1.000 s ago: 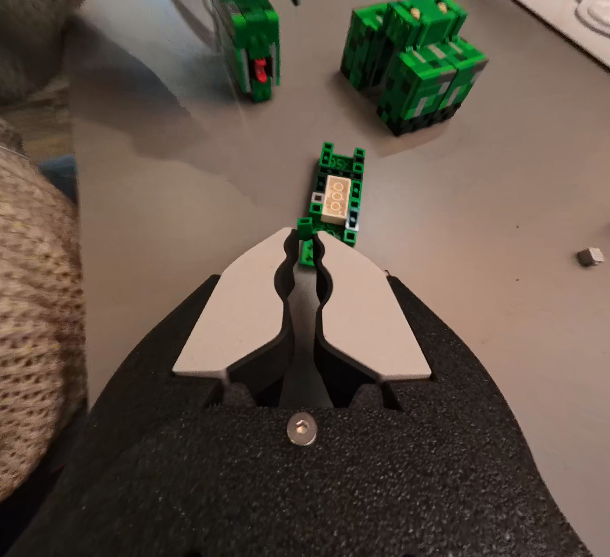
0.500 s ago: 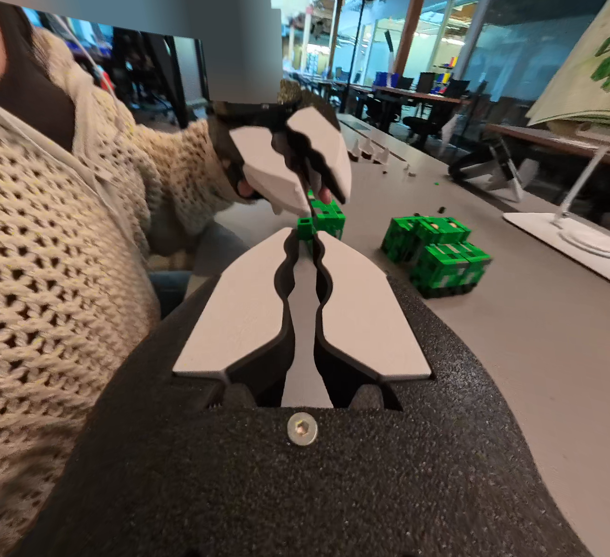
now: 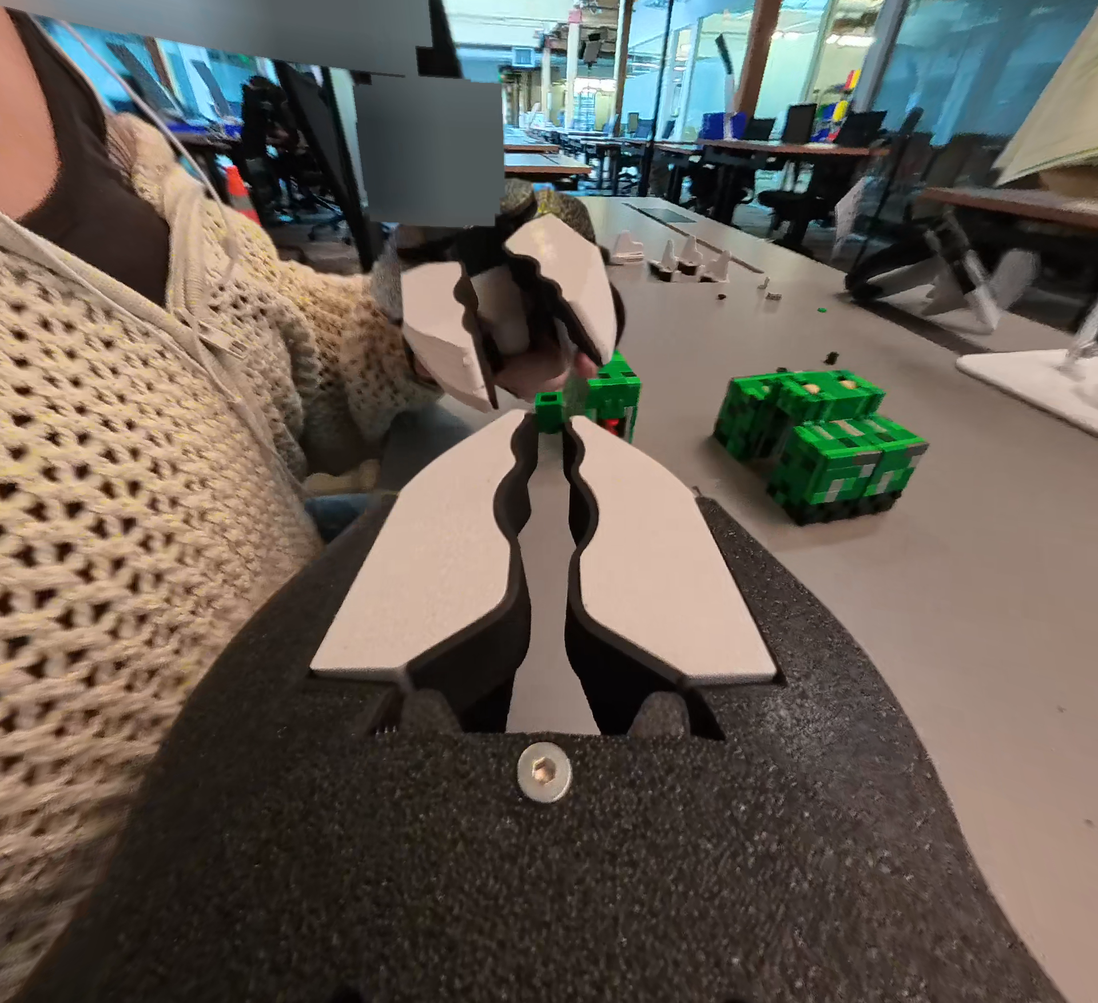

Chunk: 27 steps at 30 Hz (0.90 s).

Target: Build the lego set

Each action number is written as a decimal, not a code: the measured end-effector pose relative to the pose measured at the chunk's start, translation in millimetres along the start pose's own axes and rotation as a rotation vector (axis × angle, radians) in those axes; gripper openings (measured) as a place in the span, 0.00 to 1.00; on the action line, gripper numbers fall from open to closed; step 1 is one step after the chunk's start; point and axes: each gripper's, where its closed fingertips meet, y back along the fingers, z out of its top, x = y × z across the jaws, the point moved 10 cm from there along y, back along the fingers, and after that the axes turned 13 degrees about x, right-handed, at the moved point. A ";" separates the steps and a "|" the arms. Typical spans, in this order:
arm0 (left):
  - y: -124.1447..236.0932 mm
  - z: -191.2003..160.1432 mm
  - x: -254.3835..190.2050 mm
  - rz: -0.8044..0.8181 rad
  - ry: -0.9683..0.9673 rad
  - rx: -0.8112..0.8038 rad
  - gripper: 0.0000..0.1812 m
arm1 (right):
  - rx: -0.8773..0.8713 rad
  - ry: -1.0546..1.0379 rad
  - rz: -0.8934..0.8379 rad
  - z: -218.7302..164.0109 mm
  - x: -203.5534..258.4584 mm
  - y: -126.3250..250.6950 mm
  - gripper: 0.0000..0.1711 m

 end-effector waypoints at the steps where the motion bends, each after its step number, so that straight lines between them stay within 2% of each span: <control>1: -1.0 -0.4 -2.2 0.059 -0.070 0.007 0.21 | 0.005 -0.052 0.045 0.3 -1.6 -0.7 0.04; 4: -6.1 0.7 -10.8 0.230 -0.290 0.043 0.22 | -0.001 -0.205 0.189 0.0 -6.5 -5.2 0.04; 8: -8.0 1.5 -15.6 0.310 -0.392 0.020 0.18 | -0.043 -0.318 0.280 -1.6 -12.3 -7.9 0.04; 14: -11.7 -2.9 -19.1 0.328 -0.485 0.051 0.07 | -0.048 -0.367 0.281 -4.1 -15.9 -9.1 0.04; 18: -13.5 -5.0 -17.2 0.306 -0.478 0.066 0.06 | -0.035 -0.377 0.265 -5.6 -17.1 -8.1 0.04; 21: -12.9 -5.6 -15.4 0.233 -0.457 0.055 0.06 | 0.002 -0.352 0.235 -4.9 -17.4 -7.3 0.10; 27: -14.5 -8.1 -14.8 0.162 -0.494 0.085 0.06 | 0.084 -0.336 0.283 -4.8 -16.5 -8.0 0.05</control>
